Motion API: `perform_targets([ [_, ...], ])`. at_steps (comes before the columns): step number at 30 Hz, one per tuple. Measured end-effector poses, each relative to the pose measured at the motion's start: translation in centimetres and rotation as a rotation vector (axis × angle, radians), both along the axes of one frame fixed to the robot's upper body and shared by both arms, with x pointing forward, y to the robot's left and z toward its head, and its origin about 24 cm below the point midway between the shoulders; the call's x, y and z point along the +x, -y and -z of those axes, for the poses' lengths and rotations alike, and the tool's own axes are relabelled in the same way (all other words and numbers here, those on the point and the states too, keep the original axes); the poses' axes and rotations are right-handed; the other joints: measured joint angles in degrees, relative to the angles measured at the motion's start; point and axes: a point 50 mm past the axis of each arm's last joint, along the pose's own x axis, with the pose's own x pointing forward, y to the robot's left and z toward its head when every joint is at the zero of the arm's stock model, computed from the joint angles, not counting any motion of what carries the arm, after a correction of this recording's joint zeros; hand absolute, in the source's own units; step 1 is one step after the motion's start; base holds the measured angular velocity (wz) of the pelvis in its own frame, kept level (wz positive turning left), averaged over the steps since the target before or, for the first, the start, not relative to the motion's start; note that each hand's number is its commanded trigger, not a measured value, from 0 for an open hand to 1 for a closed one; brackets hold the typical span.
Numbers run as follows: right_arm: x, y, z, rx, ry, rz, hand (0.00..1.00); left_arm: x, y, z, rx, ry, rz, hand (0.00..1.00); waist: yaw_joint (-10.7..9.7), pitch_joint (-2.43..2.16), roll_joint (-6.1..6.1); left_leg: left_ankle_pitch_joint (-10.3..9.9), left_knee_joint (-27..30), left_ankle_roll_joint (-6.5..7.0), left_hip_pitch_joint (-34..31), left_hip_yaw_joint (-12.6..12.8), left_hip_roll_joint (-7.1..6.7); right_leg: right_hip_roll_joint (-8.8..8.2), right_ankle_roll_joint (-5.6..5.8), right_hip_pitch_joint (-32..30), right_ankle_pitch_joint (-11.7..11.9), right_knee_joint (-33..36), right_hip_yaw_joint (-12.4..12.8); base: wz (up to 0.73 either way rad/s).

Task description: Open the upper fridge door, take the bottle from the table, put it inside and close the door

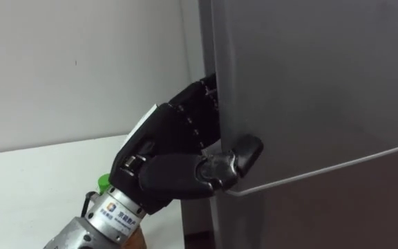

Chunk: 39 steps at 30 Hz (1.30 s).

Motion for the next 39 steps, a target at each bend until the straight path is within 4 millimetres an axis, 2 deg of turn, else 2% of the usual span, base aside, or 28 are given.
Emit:
perform_targets([
  [2,0.0,0.1,0.0,0.001,0.002,-0.002,0.00,0.1,0.0,0.0,-0.008,-0.003,-0.001,0.84,0.0,0.03,0.04,0.0,0.0,0.00,-0.1,0.0,0.00,0.00,-0.02,0.0,0.0,0.0,0.1,0.00],
  [3,0.0,0.1,0.0,0.001,0.002,-0.002,0.00,0.1,0.0,0.1,-0.008,-0.005,-0.001,0.71,0.0,0.03,0.04,0.0,0.0,0.00,-0.1,0.0,-0.01,0.00,-0.02,0.0,0.0,0.0,0.1,0.00],
  [6,0.0,0.1,0.0,0.001,0.003,-0.002,0.00,0.1,0.1,0.1,-0.010,-0.007,-0.002,0.52,0.0,0.03,0.05,0.0,0.0,0.00,-0.1,0.0,-0.03,-0.01,-0.02,0.0,0.0,0.0,0.2,0.00],
  [7,0.1,0.1,0.0,0.000,0.003,-0.003,0.00,0.1,0.1,0.1,-0.012,-0.005,-0.003,0.34,0.0,0.03,0.05,0.0,0.0,0.00,-0.1,0.0,-0.02,0.00,-0.02,0.0,0.0,-0.1,0.2,0.00],
  [8,0.1,0.1,0.0,0.000,0.003,-0.003,0.00,0.1,0.1,0.1,-0.014,-0.004,-0.001,0.22,0.0,0.03,0.06,0.0,0.0,0.00,-0.1,0.0,-0.02,0.01,-0.02,0.0,0.0,-0.1,0.2,0.00],
  [9,0.1,0.1,0.0,0.000,0.004,-0.004,0.00,0.1,0.2,0.1,-0.014,-0.004,0.000,0.18,0.0,0.02,0.07,0.0,0.0,0.00,-0.1,0.0,-0.02,0.01,-0.02,0.0,0.0,-0.1,0.2,0.00],
  [11,0.1,0.1,0.0,-0.002,0.005,-0.007,0.00,0.0,0.3,0.1,-0.012,-0.002,0.010,0.02,0.0,0.02,0.08,0.0,0.0,0.00,0.0,0.0,-0.02,-0.01,-0.02,0.0,0.0,-0.1,0.2,0.00],
  [22,0.1,0.1,0.0,-0.003,0.007,-0.008,0.00,-0.6,1.0,0.5,0.015,0.021,0.074,0.00,0.0,0.20,-0.27,0.0,0.1,0.05,0.3,0.5,-0.12,-0.25,0.06,0.0,0.0,-0.1,0.1,0.00],
  [39,0.2,0.2,-0.1,0.001,0.020,-0.006,0.00,-1.1,1.5,0.4,0.000,0.052,0.123,0.00,-0.2,0.12,-0.30,0.0,-0.5,0.14,-0.6,0.8,-0.20,-0.28,0.26,-1.2,0.1,0.0,0.2,0.00],
])
